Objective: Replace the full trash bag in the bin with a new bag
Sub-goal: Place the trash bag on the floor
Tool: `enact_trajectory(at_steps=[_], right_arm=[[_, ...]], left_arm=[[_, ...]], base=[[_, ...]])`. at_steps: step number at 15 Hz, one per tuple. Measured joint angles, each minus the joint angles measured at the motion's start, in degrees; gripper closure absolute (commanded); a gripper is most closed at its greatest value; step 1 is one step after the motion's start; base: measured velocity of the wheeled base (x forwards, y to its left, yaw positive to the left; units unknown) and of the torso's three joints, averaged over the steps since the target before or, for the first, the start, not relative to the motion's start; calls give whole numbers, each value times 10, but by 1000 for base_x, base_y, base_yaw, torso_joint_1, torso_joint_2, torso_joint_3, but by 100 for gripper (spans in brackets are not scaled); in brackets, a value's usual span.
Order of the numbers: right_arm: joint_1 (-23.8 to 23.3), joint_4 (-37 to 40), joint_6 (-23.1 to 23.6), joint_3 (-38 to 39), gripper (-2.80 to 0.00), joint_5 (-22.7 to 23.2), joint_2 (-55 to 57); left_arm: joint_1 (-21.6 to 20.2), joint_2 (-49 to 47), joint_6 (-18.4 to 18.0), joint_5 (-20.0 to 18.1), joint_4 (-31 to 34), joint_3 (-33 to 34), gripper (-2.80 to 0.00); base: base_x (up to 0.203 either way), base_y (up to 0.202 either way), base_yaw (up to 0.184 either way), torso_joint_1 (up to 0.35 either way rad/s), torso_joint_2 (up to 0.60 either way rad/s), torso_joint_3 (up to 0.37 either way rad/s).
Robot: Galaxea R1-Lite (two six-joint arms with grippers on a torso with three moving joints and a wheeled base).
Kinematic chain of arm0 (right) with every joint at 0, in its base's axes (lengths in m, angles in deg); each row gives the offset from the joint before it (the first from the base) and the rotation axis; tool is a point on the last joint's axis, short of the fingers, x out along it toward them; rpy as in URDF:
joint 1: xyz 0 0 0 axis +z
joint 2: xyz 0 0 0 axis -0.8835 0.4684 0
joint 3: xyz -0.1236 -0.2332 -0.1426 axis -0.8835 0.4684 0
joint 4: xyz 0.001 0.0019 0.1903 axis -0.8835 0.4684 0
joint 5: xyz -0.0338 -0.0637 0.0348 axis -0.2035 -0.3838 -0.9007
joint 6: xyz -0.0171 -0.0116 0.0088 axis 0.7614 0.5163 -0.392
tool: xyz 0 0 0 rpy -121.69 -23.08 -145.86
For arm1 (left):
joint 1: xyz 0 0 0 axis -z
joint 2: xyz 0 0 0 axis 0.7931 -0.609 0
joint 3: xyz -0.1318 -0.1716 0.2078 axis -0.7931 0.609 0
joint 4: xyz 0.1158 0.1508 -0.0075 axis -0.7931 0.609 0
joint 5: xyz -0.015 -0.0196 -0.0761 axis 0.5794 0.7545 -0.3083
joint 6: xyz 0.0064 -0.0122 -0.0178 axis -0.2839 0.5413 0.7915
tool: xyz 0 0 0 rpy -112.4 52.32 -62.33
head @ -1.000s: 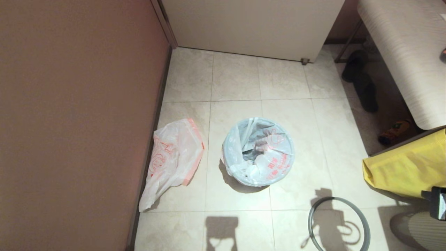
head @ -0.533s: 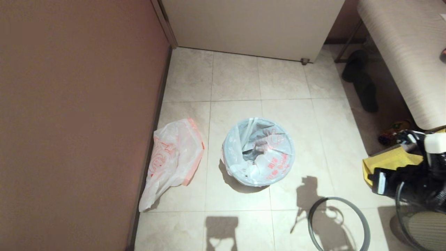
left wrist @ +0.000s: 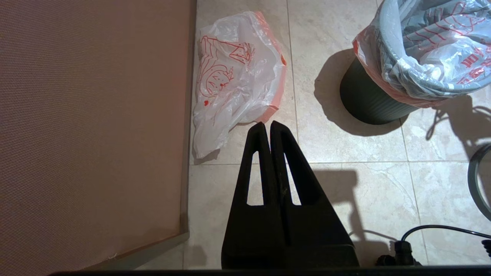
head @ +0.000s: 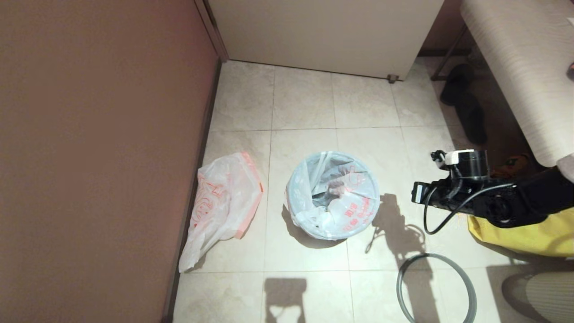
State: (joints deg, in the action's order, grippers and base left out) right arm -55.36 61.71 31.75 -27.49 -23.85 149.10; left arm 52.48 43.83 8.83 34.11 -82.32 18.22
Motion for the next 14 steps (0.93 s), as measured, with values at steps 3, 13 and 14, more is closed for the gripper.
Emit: enact_trajectory(at_steps=[3,13,14], right_arm=[[-10,-4,31,-71,0,43,92],[-21,-11,32,-110,-280,87,151],[-16,-11,32,-112,-280,87,148]], left_arm=[[0,0,0,0,0,0,0],[0,0,0,0,0,0,0],[0,0,0,0,0,0,0]], base=[[0,0,0,0,0,0],[0,0,0,0,0,0],[0,0,0,0,0,0]])
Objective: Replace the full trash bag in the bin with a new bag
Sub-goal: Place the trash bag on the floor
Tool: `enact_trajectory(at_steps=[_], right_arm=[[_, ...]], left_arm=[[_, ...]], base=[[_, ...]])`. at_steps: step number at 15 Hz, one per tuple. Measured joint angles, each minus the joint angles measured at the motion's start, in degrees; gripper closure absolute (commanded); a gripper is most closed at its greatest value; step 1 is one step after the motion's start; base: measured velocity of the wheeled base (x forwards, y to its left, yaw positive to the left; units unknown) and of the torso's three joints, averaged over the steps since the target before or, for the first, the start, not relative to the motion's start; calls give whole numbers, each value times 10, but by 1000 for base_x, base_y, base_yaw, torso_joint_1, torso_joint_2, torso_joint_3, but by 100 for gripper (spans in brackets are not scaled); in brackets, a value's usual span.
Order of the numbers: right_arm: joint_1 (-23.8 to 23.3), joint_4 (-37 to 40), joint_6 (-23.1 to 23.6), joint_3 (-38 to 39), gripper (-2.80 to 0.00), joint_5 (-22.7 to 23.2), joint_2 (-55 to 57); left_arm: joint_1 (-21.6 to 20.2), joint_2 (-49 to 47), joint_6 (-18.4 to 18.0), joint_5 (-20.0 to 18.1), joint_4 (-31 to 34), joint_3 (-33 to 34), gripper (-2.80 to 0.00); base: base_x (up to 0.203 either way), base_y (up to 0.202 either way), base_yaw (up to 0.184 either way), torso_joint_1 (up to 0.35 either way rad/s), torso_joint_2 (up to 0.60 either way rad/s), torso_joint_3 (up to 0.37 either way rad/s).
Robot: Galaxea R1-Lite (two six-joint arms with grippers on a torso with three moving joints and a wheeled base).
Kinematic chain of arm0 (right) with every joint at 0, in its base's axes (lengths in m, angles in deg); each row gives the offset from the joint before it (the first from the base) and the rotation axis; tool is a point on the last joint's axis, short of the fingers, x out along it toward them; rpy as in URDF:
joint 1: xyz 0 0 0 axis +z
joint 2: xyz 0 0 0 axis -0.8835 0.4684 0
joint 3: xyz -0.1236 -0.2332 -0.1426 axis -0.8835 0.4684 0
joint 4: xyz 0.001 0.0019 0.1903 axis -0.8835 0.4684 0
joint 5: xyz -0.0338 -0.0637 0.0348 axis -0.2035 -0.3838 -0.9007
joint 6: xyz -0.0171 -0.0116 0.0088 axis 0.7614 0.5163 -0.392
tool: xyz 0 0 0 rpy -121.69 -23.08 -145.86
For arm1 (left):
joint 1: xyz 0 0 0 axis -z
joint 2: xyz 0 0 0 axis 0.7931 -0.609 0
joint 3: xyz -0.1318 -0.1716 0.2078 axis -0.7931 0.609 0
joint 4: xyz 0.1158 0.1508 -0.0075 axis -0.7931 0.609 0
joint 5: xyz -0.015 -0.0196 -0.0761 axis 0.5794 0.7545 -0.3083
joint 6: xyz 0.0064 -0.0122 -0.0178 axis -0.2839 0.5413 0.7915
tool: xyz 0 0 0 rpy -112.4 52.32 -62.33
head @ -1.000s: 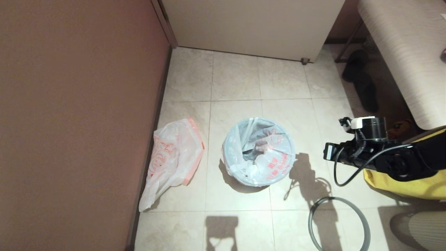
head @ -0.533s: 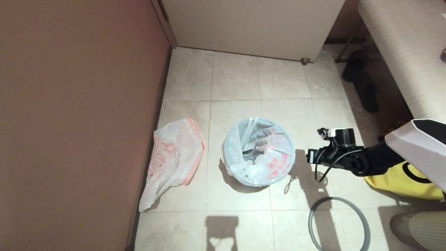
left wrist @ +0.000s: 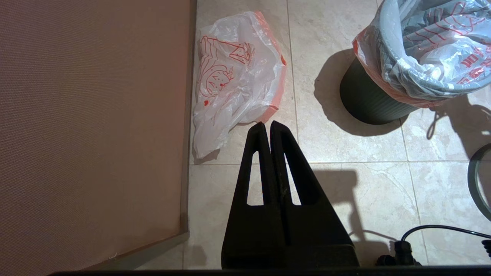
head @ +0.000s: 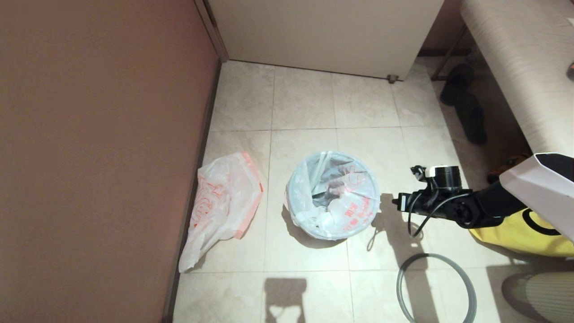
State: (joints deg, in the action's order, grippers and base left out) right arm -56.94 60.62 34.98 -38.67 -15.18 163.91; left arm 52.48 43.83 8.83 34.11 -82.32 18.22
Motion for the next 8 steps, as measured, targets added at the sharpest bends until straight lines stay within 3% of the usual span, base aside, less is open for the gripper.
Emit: enact_trajectory(at_steps=[8], right_arm=[[39,9,2,-121,-280,-41,74]], left_arm=[[0,0,0,0,0,0,0]], base=[[0,0,0,0,0,0]])
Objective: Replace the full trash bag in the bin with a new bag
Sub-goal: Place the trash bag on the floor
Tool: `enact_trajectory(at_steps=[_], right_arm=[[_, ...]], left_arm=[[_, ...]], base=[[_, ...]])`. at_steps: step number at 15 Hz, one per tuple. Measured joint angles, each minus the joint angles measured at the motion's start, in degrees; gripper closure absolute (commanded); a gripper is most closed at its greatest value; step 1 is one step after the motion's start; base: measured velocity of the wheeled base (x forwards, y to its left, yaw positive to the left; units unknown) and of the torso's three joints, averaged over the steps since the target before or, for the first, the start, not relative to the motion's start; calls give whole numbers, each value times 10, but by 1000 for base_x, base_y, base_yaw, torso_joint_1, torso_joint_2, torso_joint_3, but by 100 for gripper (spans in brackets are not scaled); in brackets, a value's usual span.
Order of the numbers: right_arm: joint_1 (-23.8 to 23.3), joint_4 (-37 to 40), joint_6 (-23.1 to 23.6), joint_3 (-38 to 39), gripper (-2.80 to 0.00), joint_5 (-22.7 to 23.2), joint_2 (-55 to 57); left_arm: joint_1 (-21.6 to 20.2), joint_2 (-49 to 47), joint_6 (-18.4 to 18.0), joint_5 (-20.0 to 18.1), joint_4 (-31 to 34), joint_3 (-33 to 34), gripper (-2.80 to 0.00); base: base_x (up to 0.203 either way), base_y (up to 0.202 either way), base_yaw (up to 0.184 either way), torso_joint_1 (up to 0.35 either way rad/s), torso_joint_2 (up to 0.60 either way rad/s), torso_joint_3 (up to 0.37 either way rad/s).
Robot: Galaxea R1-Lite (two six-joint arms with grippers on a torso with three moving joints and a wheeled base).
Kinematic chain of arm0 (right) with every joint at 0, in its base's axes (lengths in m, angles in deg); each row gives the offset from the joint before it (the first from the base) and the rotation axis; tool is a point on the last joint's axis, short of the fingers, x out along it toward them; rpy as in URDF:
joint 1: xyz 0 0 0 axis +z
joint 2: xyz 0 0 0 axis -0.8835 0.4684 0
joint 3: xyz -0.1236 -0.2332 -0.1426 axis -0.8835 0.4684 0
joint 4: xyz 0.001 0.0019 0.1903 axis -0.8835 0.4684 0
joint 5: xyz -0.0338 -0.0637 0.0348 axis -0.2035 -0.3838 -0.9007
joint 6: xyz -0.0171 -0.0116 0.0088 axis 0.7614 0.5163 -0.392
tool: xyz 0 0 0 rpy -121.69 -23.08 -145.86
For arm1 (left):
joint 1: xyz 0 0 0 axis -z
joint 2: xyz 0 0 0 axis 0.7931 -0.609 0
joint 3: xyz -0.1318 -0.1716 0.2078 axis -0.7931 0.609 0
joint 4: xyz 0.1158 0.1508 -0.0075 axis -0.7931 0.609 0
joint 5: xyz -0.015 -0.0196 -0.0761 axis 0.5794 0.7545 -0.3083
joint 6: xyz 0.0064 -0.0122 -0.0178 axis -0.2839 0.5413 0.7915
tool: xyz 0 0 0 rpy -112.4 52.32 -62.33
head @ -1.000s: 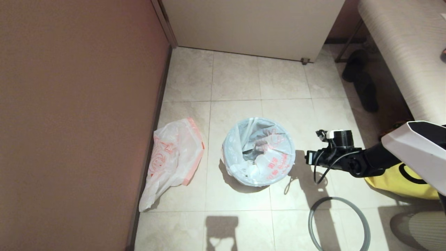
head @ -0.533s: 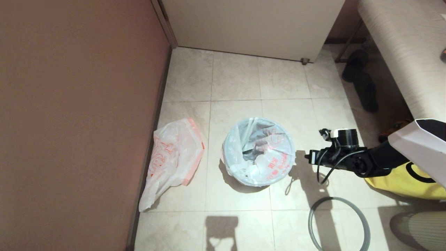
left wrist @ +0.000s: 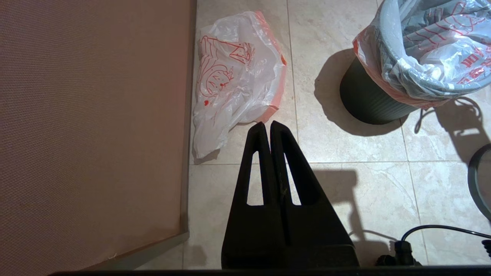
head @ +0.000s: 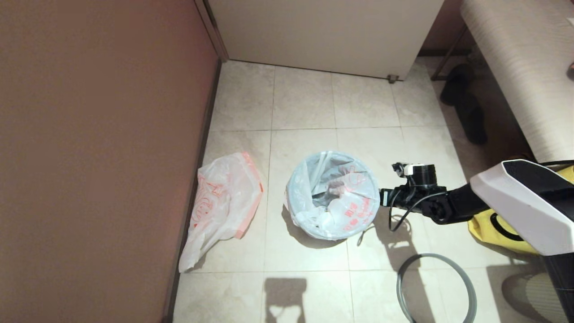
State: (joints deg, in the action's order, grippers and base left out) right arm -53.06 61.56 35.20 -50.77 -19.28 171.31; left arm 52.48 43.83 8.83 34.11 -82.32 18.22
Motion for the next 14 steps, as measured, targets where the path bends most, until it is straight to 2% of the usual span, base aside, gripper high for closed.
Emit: enact_trajectory(at_steps=[4,9,11,14], right_arm=[[2,18,16,-38,-280,-14,27],[2,15,38,-43,-280,-21,49],[2,13,43,-43,-280,-12,53],[-14,12,44,-37,-280,27,53]], left_arm=[[0,0,0,0,0,0,0],[0,0,0,0,0,0,0],[0,0,0,0,0,0,0],[0,0,0,0,0,0,0]], base=[[0,0,0,0,0,0],[0,0,0,0,0,0],[0,0,0,0,0,0],[0,0,0,0,0,0]])
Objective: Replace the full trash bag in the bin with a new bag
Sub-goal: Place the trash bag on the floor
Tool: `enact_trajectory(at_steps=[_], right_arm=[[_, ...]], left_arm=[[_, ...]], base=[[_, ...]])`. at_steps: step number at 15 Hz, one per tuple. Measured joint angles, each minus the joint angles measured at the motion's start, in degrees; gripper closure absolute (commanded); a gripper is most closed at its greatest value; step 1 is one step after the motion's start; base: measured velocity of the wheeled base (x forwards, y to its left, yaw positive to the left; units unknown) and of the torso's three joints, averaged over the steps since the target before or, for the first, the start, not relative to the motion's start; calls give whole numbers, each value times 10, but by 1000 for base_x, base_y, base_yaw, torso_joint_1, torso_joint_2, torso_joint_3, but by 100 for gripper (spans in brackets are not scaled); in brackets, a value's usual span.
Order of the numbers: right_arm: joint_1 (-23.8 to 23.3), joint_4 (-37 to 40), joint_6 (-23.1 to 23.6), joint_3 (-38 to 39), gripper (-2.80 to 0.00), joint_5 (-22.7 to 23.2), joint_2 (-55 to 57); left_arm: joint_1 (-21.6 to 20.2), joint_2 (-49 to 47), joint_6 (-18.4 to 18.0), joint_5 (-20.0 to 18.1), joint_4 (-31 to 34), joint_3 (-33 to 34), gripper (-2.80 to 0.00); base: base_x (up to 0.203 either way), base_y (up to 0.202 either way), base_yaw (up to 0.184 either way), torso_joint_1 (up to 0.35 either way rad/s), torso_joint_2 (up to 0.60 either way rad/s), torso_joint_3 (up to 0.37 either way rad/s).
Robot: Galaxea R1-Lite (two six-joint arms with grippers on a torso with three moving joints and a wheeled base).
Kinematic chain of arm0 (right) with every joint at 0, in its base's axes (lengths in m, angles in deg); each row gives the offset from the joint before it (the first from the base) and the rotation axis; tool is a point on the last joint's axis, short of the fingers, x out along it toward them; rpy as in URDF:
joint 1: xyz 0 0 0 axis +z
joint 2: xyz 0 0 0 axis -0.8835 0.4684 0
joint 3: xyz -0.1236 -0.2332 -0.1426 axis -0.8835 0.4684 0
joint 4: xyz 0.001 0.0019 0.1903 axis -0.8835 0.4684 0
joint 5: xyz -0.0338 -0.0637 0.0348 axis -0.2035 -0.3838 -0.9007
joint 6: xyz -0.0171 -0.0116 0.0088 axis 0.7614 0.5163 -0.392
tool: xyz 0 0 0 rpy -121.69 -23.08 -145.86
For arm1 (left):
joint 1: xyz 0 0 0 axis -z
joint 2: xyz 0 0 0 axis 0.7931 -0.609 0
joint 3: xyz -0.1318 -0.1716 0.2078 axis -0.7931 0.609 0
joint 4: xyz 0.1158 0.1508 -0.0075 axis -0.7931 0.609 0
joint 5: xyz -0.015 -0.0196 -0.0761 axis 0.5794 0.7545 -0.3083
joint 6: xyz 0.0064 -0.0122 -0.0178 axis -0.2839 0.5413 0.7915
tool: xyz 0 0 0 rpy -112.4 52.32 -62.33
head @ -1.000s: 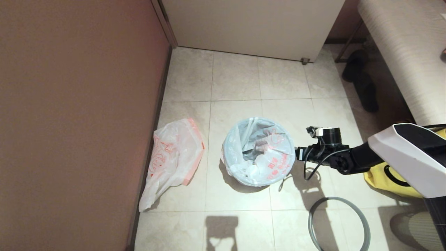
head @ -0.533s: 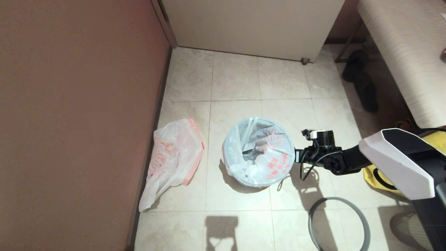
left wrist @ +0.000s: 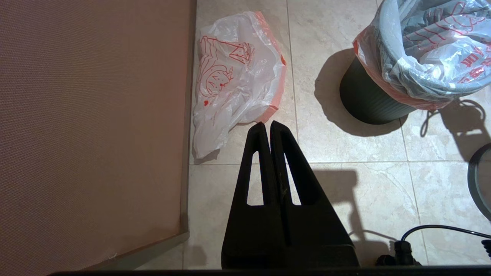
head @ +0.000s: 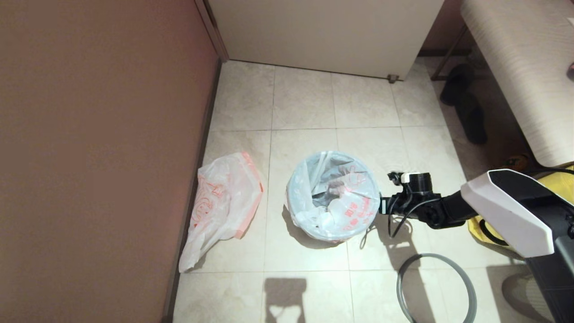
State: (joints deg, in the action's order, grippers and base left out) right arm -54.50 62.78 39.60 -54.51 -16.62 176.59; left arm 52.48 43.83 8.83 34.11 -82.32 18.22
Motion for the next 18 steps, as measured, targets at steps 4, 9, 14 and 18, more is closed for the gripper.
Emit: enact_trajectory(at_steps=[4,9,14,18], right_arm=[[-24,-11,-2,36,-280,33,-29],[-31,-8,1,44,-280,74,-38],[-30,-8,11,12,-280,79,-23],[-32,-8,57,0,-280,74,-5]], left_arm=[[0,0,0,0,0,0,0],[0,0,0,0,0,0,0],[0,0,0,0,0,0,0],[0,0,0,0,0,0,0]], base=[[0,0,0,0,0,0],[0,0,0,0,0,0],[0,0,0,0,0,0],[0,0,0,0,0,0]])
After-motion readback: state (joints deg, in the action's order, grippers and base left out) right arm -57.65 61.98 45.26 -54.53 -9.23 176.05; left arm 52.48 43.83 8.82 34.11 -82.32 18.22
